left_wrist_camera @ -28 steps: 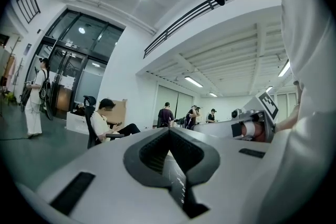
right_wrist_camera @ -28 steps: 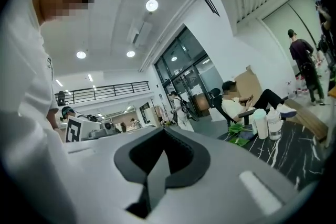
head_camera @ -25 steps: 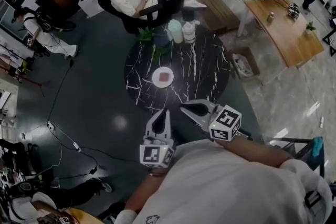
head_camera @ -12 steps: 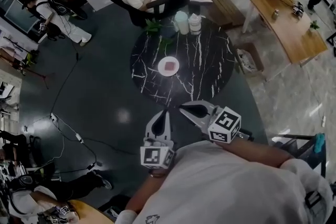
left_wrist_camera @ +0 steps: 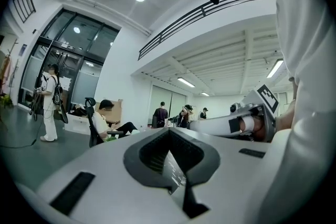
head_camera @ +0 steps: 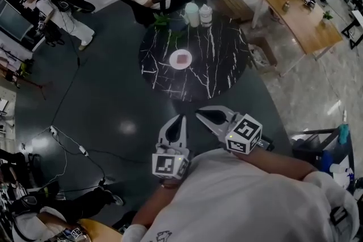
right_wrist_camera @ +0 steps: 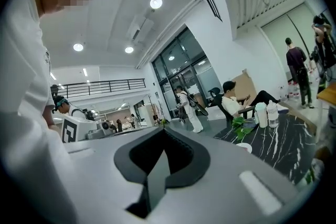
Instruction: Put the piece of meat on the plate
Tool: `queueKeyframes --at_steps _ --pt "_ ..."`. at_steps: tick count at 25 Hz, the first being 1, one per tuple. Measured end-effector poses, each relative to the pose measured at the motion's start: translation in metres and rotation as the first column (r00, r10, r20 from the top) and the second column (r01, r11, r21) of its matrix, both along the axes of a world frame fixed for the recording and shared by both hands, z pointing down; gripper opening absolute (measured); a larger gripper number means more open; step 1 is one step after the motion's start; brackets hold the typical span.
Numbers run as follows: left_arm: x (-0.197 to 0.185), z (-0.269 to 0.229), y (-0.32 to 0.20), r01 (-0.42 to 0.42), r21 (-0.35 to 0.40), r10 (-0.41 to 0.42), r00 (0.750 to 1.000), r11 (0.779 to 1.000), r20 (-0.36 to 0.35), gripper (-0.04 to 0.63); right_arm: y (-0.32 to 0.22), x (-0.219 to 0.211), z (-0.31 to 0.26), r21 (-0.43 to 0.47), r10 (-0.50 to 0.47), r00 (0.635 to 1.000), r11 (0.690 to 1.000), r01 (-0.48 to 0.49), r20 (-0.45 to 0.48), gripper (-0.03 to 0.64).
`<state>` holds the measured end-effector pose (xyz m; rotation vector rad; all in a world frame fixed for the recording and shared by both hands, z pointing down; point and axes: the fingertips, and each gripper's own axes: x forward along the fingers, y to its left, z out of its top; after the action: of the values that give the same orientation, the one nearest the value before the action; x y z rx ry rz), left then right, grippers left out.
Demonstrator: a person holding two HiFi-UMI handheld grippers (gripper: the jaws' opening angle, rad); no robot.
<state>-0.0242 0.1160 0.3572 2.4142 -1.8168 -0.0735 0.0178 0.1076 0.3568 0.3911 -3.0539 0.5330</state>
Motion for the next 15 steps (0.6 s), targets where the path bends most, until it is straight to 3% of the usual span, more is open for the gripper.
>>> queueKeyframes --at_steps 15 --pt "-0.044 -0.008 0.102 -0.044 0.037 0.044 0.999 0.998 0.013 0.006 0.112 -0.041 -0.005 0.061 0.053 0.998 0.997 -0.054 0.021 0.002"
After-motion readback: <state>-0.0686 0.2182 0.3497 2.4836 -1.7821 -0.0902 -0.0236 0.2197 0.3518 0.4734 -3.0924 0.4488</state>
